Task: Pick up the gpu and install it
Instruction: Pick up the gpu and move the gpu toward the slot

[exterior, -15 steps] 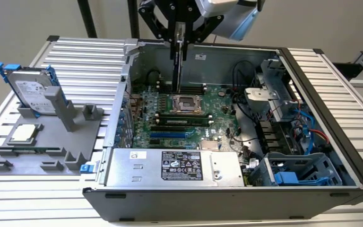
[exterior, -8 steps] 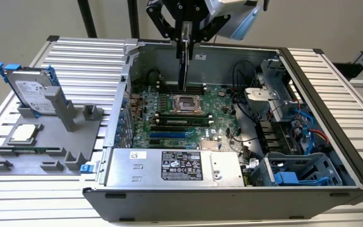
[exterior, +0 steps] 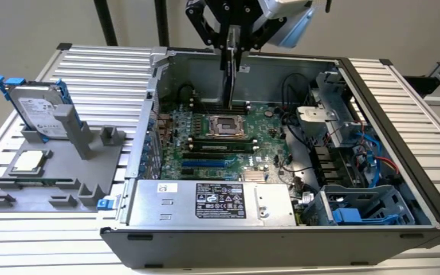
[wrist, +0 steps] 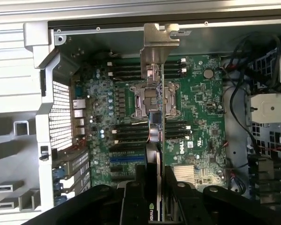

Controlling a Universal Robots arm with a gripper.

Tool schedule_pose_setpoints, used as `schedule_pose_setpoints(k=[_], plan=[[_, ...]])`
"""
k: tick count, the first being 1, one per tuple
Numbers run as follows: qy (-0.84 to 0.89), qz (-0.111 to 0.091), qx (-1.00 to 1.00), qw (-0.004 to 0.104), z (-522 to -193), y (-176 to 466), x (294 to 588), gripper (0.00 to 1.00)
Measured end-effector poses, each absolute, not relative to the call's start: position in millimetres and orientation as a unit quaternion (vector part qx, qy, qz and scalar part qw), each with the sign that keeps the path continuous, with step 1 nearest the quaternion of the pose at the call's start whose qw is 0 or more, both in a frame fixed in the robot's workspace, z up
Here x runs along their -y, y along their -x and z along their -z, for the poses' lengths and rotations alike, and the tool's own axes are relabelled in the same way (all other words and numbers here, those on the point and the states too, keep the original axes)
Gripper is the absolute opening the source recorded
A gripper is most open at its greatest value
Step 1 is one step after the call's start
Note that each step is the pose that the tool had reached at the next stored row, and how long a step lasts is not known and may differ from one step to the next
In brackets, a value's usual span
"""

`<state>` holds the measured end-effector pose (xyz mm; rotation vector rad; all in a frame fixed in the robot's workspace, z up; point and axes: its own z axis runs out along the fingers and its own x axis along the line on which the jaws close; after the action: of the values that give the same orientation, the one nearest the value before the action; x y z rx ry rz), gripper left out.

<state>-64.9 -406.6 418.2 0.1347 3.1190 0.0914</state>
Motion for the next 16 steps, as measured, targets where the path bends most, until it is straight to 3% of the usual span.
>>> schedule_pose_setpoints(k=[16], plan=[[-0.043,-0.029,-0.999,0.009,-418.2,51.4,402.6,0.00]])
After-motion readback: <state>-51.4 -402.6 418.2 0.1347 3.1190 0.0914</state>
